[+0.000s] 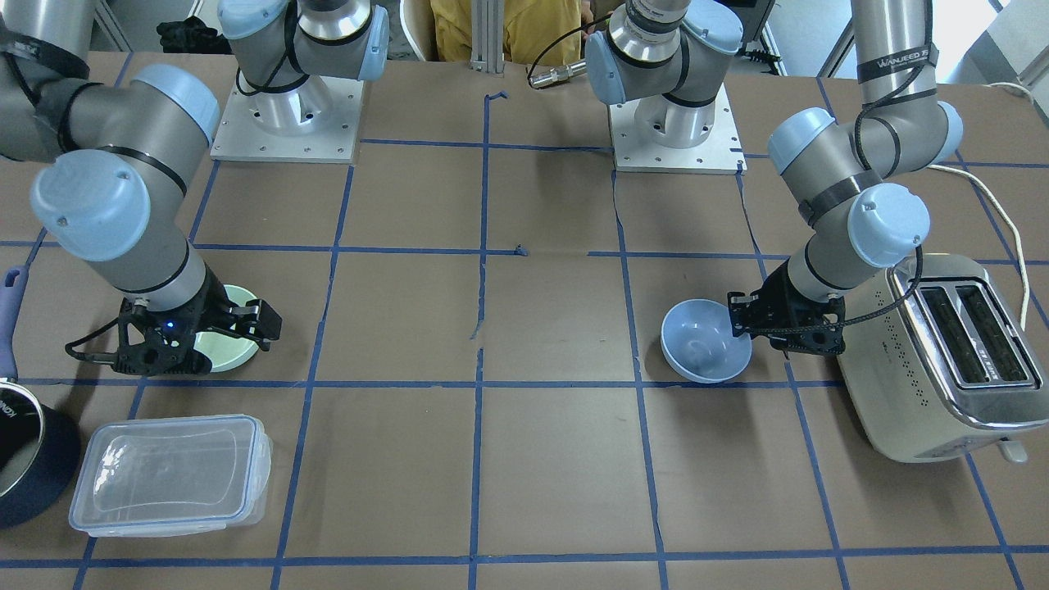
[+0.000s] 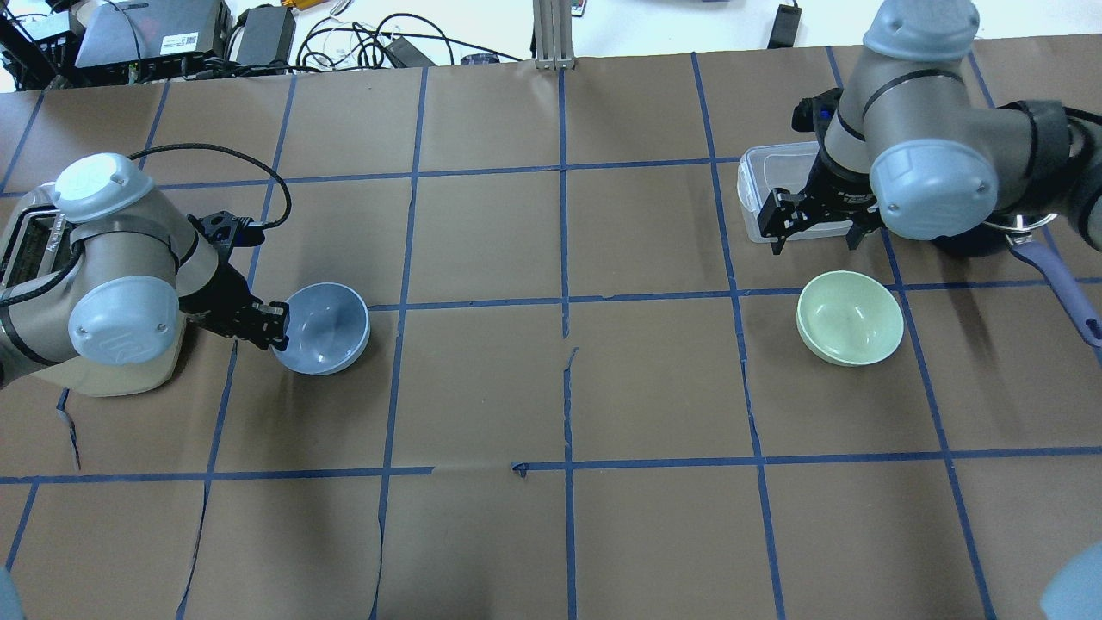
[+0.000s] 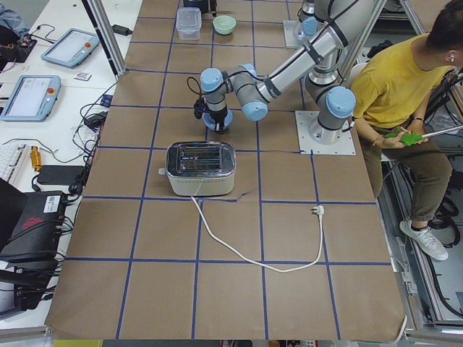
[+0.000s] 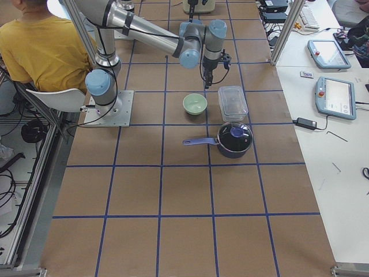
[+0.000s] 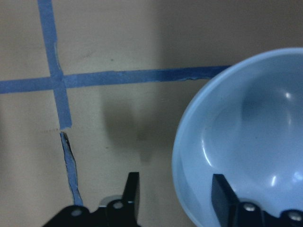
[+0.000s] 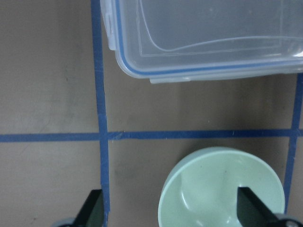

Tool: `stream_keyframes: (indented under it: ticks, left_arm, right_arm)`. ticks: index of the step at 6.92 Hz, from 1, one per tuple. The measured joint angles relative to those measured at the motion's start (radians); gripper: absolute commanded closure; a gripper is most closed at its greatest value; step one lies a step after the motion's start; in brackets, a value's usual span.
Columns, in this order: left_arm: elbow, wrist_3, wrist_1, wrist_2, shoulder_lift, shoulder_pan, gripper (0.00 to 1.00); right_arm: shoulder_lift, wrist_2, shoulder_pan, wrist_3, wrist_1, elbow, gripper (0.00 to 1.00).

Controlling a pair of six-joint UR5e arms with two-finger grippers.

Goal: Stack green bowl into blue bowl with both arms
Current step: 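Lift the blue bowl with the left gripper while the right lifts the green bowl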

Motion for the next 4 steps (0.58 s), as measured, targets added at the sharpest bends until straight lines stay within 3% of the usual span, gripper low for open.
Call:
stream_keyframes:
  ticks: [3,4]
  left_arm:
    - [0.01,-0.044,-0.011,-0.086,0.053,-0.026,1.0]
    - [0.029,-0.134,-0.014,-0.122,0.064,-0.073,1.0]
  right_arm:
    - [0.071,-0.001,-0.001,-0.02,-0.103,0.069,0.0]
    - [0.077,-0.002,-0.007,-0.018,-0.107,0.088,0.05]
